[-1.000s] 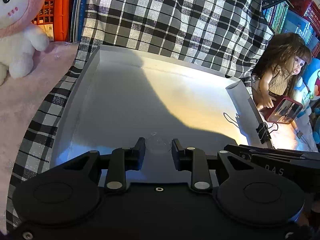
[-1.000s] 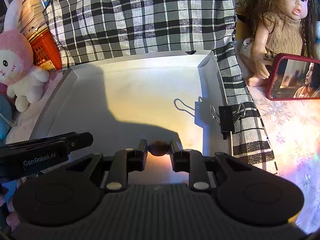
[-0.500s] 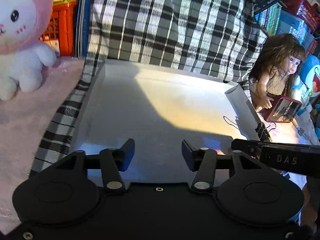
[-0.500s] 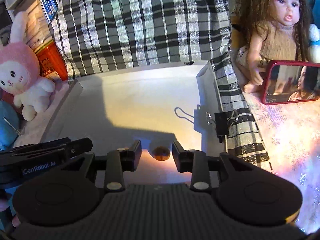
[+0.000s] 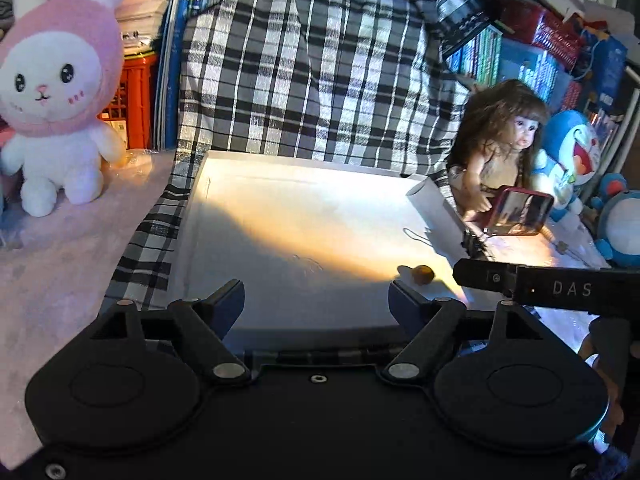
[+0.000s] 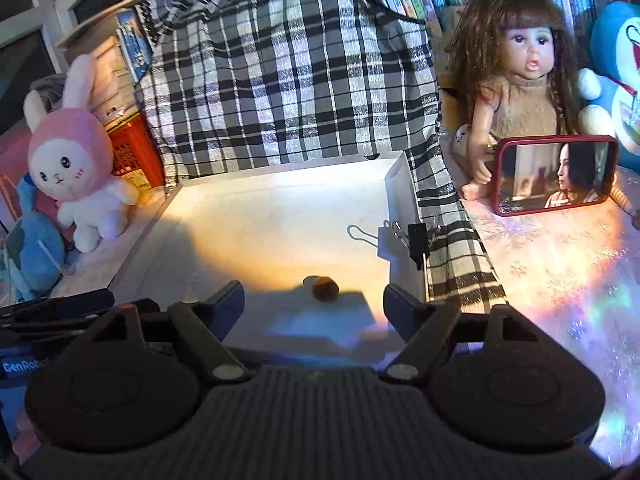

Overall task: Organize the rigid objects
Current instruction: 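Open the right tool dropping the ball while the left tool releases the lid, then withdraw both tools from the tray back toward the items on the cloth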

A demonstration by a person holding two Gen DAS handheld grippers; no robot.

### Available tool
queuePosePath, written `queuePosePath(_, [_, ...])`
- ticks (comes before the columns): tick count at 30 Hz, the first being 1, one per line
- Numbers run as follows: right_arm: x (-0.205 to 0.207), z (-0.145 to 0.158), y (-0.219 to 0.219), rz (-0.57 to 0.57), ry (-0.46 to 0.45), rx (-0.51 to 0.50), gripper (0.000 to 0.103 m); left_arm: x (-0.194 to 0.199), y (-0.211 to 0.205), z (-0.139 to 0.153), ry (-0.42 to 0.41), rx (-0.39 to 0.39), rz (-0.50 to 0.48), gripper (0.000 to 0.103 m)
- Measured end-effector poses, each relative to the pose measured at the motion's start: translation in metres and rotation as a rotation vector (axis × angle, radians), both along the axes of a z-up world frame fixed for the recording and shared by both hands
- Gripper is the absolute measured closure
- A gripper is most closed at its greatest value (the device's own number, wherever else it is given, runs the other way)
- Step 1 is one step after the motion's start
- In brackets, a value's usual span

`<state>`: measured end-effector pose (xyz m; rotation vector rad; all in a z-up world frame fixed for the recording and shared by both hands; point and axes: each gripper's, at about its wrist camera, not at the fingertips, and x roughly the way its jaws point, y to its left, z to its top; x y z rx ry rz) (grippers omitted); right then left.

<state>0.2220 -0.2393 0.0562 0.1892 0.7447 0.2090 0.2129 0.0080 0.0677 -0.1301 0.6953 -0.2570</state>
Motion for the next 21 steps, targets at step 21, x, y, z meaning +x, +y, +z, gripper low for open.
queuePosePath(21, [-0.121,0.007,-0.008,0.021,-0.248,-0.035,0.0,-0.12,0.001,-0.006,-0.138,0.004,-0.015,0.02])
